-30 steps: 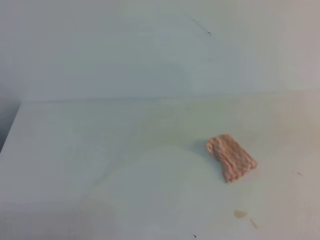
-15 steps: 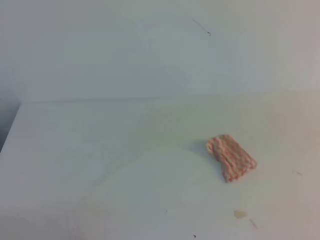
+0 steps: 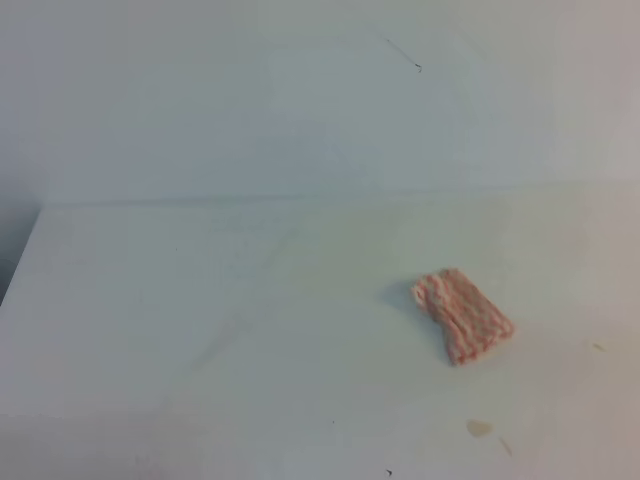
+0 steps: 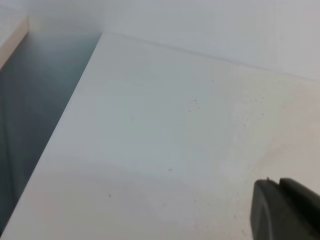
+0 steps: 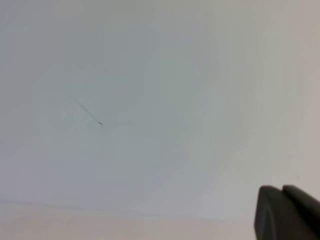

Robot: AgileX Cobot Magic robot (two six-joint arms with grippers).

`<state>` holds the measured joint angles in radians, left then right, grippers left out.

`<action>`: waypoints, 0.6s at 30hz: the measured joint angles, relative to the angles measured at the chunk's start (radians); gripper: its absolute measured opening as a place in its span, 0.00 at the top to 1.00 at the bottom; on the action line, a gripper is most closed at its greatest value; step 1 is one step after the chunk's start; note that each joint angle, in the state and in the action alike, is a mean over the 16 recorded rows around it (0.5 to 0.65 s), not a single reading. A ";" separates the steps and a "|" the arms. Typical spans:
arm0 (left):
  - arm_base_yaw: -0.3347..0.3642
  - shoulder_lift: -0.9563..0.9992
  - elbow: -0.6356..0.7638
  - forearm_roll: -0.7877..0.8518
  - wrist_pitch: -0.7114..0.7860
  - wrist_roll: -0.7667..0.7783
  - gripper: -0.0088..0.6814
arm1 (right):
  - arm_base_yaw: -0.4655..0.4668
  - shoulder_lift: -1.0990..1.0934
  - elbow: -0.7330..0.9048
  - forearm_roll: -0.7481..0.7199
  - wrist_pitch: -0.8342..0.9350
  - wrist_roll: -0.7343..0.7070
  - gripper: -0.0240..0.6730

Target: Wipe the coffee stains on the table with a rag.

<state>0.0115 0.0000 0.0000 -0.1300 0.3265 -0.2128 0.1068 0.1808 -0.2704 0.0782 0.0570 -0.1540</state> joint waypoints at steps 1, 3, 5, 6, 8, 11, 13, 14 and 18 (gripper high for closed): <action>0.000 0.000 0.000 0.000 0.000 0.000 0.99 | -0.008 -0.026 0.038 0.000 -0.010 0.000 0.97; 0.000 0.000 0.000 0.000 0.000 0.000 0.99 | -0.020 -0.072 0.107 0.000 -0.013 0.000 0.97; 0.000 0.000 0.000 0.000 0.000 0.000 0.99 | -0.031 -0.112 0.164 -0.001 -0.003 0.000 0.97; 0.000 0.000 0.000 0.000 0.000 0.000 0.99 | -0.035 -0.129 0.189 -0.001 0.006 0.000 0.97; 0.000 0.000 0.000 0.001 0.000 0.000 0.99 | -0.043 -0.158 0.228 -0.001 0.031 0.000 0.97; 0.000 0.000 0.000 0.001 0.000 0.000 0.99 | -0.051 -0.187 0.264 -0.001 0.085 0.000 0.97; 0.000 0.000 0.000 0.001 0.000 0.000 0.99 | -0.055 -0.195 0.274 -0.001 0.126 0.000 0.97; 0.000 0.000 0.000 0.001 0.000 0.000 0.99 | -0.057 -0.197 0.275 -0.001 0.148 0.001 0.97; 0.000 0.000 0.000 0.002 0.000 0.000 0.99 | -0.061 -0.196 0.275 -0.001 0.208 0.001 0.97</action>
<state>0.0115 0.0000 0.0000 -0.1283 0.3265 -0.2128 0.0457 -0.0155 0.0042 0.0769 0.2654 -0.1529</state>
